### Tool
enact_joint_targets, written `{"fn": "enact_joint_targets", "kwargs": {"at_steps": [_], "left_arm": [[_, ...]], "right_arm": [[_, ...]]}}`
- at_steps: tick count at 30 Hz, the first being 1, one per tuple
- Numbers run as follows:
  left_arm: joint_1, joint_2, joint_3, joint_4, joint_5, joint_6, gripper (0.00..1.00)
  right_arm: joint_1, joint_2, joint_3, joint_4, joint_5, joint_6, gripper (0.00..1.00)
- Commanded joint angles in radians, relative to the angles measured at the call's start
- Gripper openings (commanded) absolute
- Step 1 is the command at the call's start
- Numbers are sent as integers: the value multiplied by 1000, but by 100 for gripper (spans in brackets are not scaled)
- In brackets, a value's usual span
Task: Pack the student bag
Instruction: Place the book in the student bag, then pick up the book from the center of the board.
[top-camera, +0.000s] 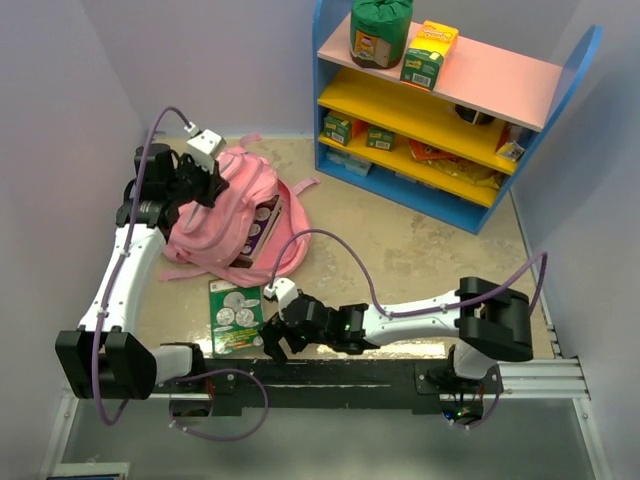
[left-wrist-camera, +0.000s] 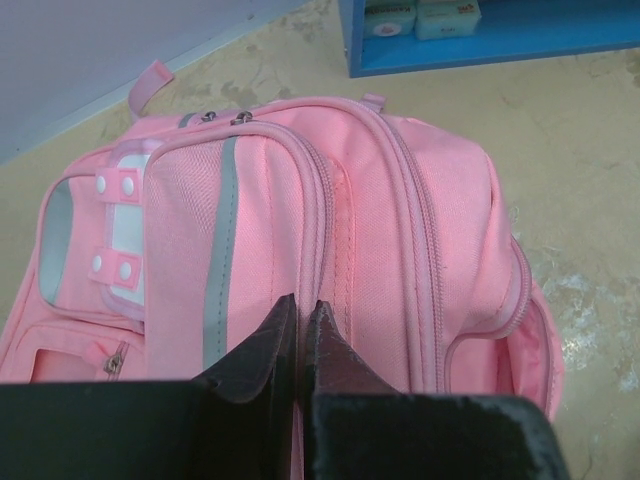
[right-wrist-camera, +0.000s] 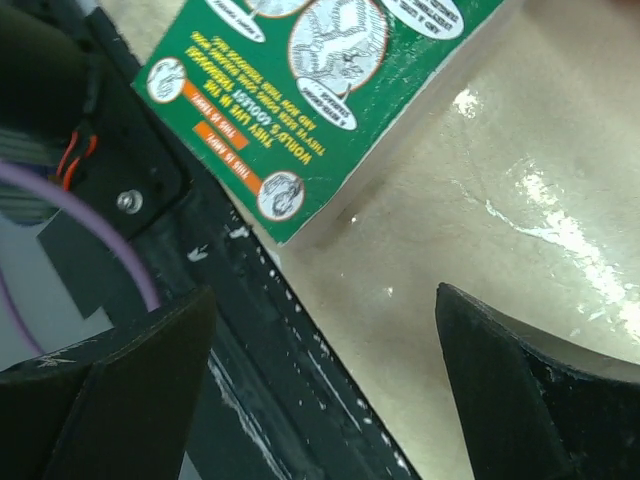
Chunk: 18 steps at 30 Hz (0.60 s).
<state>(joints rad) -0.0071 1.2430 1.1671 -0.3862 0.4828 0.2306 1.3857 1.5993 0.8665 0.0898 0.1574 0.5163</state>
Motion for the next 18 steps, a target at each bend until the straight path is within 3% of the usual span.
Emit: {"fn": "enact_joint_targets", "kwargs": {"at_steps": [1,9,18], "left_arm": [[7,-85,5,176,8,44,0],[7,-129,-89,181,5,72,0],[7,-134,-110,181,13,72,0]], "right_arm": [[-28,62,83,74,27,109,94],[-88,215,184,150,79,140,91],[-122,387,348,99,146,137,77]]}}
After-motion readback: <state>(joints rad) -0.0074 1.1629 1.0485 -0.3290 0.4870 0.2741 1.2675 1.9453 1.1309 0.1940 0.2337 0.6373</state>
